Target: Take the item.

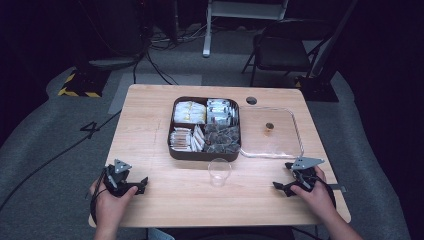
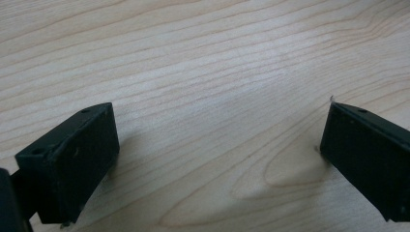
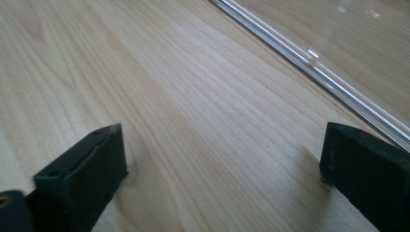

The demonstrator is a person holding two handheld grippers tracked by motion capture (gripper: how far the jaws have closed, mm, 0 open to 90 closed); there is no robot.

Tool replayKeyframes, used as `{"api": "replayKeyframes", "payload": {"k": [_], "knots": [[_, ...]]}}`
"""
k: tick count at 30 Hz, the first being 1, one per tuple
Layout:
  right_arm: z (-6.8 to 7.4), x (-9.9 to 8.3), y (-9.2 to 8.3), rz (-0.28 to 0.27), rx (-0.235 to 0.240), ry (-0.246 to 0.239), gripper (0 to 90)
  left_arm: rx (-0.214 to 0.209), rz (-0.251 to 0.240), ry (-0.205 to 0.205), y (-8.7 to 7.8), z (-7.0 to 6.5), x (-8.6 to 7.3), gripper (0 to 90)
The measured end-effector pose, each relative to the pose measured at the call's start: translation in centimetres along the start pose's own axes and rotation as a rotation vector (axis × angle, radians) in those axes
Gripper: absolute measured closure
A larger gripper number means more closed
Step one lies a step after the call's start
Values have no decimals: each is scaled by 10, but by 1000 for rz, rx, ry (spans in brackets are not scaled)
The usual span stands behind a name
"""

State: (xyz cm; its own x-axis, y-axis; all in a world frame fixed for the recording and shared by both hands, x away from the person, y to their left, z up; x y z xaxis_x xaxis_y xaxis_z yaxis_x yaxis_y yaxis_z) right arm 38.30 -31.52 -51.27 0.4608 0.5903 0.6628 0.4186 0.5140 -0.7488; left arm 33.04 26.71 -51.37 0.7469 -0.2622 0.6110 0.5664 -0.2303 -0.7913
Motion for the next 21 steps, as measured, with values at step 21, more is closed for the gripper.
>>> {"api": "replayKeyframes", "payload": {"k": [21], "knots": [[16,2,1,5,-33,45,1,10,2,-6,0,-2,1,2]]}}
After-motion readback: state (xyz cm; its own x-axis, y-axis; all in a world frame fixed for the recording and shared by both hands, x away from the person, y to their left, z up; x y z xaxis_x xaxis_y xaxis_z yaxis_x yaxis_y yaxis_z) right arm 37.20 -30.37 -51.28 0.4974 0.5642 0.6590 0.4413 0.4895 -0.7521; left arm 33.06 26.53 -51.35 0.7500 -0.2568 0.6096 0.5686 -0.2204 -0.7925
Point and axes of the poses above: each handheld gripper's, and its own axes: y roughly forward along the jaws, x roughly out of its top, z roughly to its left, the point moved 1 cm from there along y, roughly forward along the jaws, and after that the axes turned 4 degrees about z, right-handed, at the moved point
